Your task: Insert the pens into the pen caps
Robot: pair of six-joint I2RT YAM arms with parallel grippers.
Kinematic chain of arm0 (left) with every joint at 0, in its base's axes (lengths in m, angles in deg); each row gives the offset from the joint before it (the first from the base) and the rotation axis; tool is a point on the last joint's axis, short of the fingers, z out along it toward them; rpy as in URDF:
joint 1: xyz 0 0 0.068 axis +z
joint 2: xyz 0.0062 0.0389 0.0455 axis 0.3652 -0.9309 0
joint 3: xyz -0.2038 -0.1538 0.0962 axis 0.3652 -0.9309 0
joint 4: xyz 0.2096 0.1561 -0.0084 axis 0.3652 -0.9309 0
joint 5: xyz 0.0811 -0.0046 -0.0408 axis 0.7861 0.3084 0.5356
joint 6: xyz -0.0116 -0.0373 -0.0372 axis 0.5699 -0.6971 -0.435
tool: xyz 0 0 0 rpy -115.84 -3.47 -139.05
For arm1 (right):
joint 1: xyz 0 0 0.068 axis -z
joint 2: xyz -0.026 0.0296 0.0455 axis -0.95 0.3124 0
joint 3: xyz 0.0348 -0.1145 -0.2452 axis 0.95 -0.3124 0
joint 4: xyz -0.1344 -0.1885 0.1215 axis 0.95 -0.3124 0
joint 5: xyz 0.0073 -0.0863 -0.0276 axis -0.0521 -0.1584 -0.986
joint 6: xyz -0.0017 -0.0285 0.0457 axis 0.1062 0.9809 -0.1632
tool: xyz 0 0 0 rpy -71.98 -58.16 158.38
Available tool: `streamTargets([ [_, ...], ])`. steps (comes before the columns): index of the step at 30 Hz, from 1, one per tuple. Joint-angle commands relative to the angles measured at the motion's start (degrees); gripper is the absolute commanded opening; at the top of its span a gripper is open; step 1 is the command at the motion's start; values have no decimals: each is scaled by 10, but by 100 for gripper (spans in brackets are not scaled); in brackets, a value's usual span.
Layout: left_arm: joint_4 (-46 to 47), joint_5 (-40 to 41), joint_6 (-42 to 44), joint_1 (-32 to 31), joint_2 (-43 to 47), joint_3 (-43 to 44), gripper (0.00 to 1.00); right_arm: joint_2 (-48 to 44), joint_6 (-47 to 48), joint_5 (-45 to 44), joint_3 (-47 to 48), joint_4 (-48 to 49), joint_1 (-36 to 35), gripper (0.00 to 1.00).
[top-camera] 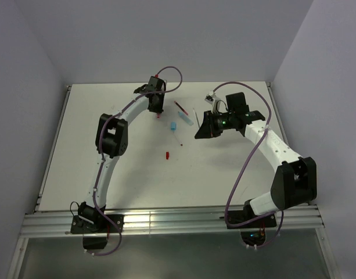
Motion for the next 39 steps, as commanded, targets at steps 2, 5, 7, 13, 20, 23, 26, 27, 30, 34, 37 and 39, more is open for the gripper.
streamTargets([
  [2, -69, -26, 28, -8, 18, -50, 17, -6, 12, 14, 24, -9, 3, 0],
  [5, -82, -27, 40, -8, 63, -127, 0, -15, 12, 15, 16, -10, 2, 0],
  [7, -89, -29, 38, -7, 104, -168, 0, -20, 11, 17, 12, -11, 2, 0],
  [13, -75, -67, 18, 2, 191, -333, 0, -34, 9, 31, 14, -19, 2, 0],
  [20, -92, -72, 11, 0, 194, -399, 15, -51, 19, 31, 7, -25, 1, 0],
  [23, -90, -62, 2, -1, 192, -408, 19, -55, 20, 28, 3, -27, 1, 0],
  [26, -87, -47, -3, -6, 195, -420, 23, -58, 22, 26, 1, -28, 1, 0],
  [27, -87, -43, -3, -8, 196, -421, 24, -57, 22, 26, 1, -28, 1, 0],
  [30, -92, -38, -6, -12, 195, -427, 28, -55, 23, 25, 3, -30, 1, 0],
  [34, -91, -36, -8, -19, 199, -445, 31, -54, 25, 23, 5, -31, 0, 0],
  [37, -89, -15, -10, -19, 202, -454, 31, -55, 25, 21, 3, -31, -1, 0],
  [39, -89, -14, -12, -19, 205, -458, 31, -56, 25, 18, 2, -32, -1, 0],
])
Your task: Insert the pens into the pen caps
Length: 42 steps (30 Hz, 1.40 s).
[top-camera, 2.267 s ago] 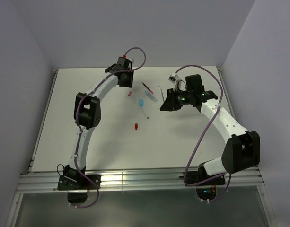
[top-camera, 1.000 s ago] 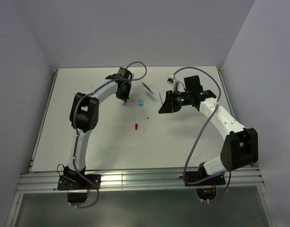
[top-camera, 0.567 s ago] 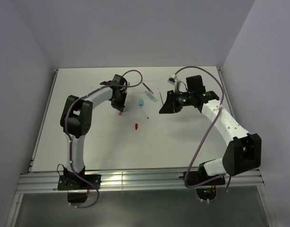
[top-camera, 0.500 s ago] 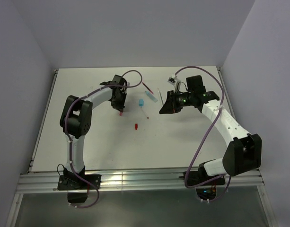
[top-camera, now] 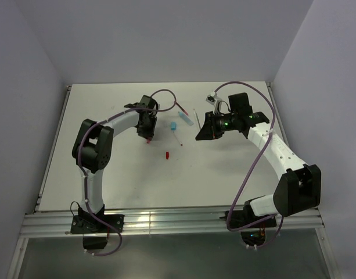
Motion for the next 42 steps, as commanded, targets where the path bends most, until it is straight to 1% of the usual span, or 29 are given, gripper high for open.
streamTargets([
  [1, -94, 14, -11, -4, -47, -56, 31, -21, 10, -3, 2, -1, -2, 0],
  [5, -91, 13, -12, -3, -56, -54, 29, -21, 9, -4, 1, -1, -3, 0],
  [7, -93, 10, -12, -4, -70, -42, 26, -21, 9, -6, 1, -1, -4, 0],
  [9, -94, 10, -12, -4, -78, -31, 20, -19, 8, -6, 2, 0, -5, 0],
  [11, -89, 14, -16, -3, -77, -26, 10, -20, 4, -12, 2, 1, -8, 0],
  [13, -80, -4, -21, -1, -56, -15, 0, -25, -2, -11, 7, 5, -11, 0],
  [14, -71, -17, -23, 1, -40, -13, 0, -33, -3, -9, 9, 6, -13, 0],
  [15, -63, -48, -26, 8, -22, -12, 0, -38, -1, -10, 15, 7, -18, 0],
  [16, -34, -68, -27, 11, 25, -12, 0, -46, 0, -12, 27, 8, -22, 0],
  [18, -1, -87, -44, 27, 80, -20, 0, -56, 6, -23, 40, 9, -28, 0],
  [19, 18, -115, -49, 32, 136, -23, 0, -63, 7, -26, 52, 11, -30, 0],
  [21, 76, -151, -77, 56, 190, -32, 0, -68, 6, -25, 64, 13, -33, 0],
  [22, 93, -167, -84, 64, 239, -33, 0, -76, 7, -23, 73, 15, -34, 0],
  [23, 133, -189, -88, 72, 260, -34, 0, -80, 9, -21, 77, 16, -35, 0],
  [25, 170, -219, -90, 88, 323, -33, 0, -96, 11, -32, 87, 18, -45, 0],
  [26, 203, -275, -83, 93, 343, -32, 0, -100, 11, -34, 90, 18, -49, 0],
  [27, 234, -306, -75, 103, 363, -40, 0, -104, 29, -27, 93, 19, -54, 0],
  [28, 264, -328, -75, 107, 406, -49, 0, -113, 30, -22, 100, 18, -61, 0],
  [30, 349, -329, -104, 114, 449, -82, 0, -125, 34, -9, 104, 18, -69, 0],
  [31, 378, -332, -113, 114, 486, -91, 0, -142, 38, -3, 103, 18, -76, 0],
  [33, 424, -393, -116, 117, 510, -107, 0, -156, 48, 12, 100, 19, -80, 0],
  [34, 436, -412, -123, 117, 523, -107, 0, -165, 50, 37, 100, 17, -80, 0],
  [36, 460, -450, -183, 117, 529, -113, 0, -171, 47, 77, 102, 16, -79, 0],
  [37, 521, -463, -214, 117, 533, -121, 0, -170, 41, 104, 104, 18, -80, 0],
  [38, 560, -479, -287, 117, 534, -146, 0, -166, 31, 154, 104, 20, -80, 0],
  [39, 618, -492, -329, 117, 537, -164, 0, -164, 25, 173, 108, 21, -80, 0],
  [40, 747, -507, -378, 117, 541, -185, 0, -158, 20, 186, 110, 31, -80, 0],
  [41, 792, -503, -460, 117, 542, -214, 0, -155, 18, 199, 115, 32, -82, 0],
  [42, 776, -498, -465, 117, 543, -207, 0, -150, 18, 202, 125, 34, -85, 0],
])
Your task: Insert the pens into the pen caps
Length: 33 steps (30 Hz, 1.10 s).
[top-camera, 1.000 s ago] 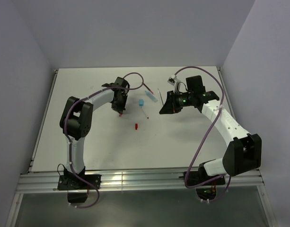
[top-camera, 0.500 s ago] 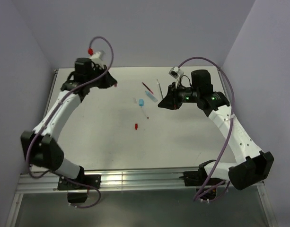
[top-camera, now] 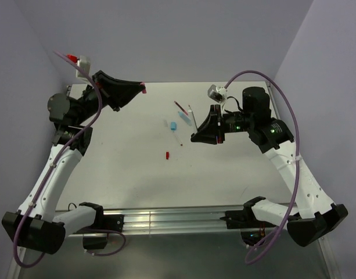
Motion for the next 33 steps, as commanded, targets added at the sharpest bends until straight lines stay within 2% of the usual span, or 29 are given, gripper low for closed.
streamTargets([
  [1, 134, -32, -168, -1, -12, -26, 0, 13, -15, 79, 40, 31, -10, 0],
  [4, 160, -20, -204, -6, -10, -33, 0, 21, -53, 87, 44, 55, -18, 0],
  [9, 124, 19, -240, -17, -19, -20, 0, 47, -60, 17, 57, 55, -37, 0],
  [12, 138, 35, -250, -22, -31, -20, 0, 72, -79, 6, 72, 61, -49, 0],
  [20, 206, 43, -292, -36, -61, -41, 0, 130, -146, 47, 108, 115, -76, 0],
  [33, 199, 61, -317, -42, -71, -56, 0, 150, -142, 53, 125, 113, -106, 0],
])
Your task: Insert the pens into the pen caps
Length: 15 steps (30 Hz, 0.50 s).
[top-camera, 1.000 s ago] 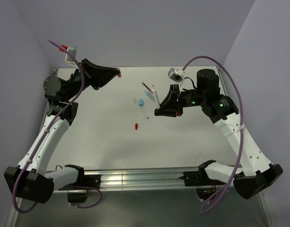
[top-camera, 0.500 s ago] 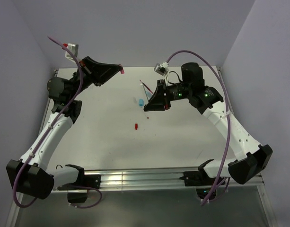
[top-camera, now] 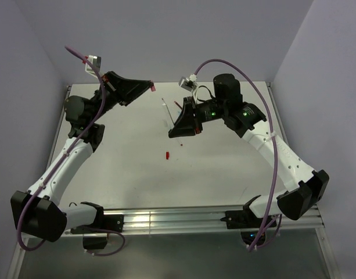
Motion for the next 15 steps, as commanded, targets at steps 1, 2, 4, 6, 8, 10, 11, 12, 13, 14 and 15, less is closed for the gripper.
streamTargets([
  [1, 31, 13, -18, -3, -5, 3, 0, 0, -5, 6, 23, 25, -7, 0],
  [2, 33, 14, -26, -3, -6, 3, 0, 1, -3, 5, 22, 25, -7, 0],
  [4, 33, 15, -29, -4, -10, 4, 1, 2, 0, 2, 19, 26, -8, 0],
  [6, 33, 12, -33, -7, -10, 3, 0, 2, -1, 3, 19, 25, -8, 0],
  [8, 36, 7, -29, -14, -10, 1, 0, 3, -2, 0, 21, 25, -7, 0],
  [10, 40, 2, -28, -24, -8, -2, 0, 4, 1, -6, 20, 23, -7, 0],
  [11, 40, 1, -27, -28, -7, -3, 0, 5, 2, -8, 17, 23, -7, 0],
  [12, 41, -1, -25, -32, -6, -4, 0, 5, 2, -9, 16, 23, -7, 0],
  [13, 42, -2, -26, -35, -6, -6, 0, 5, 3, -10, 15, 23, -7, 0],
  [14, 44, -4, -27, -36, -5, -6, 0, 5, 3, -10, 11, 23, -7, 0],
  [15, 47, -6, -28, -37, -4, -6, 0, 4, 3, -9, 10, 23, -7, 0],
])
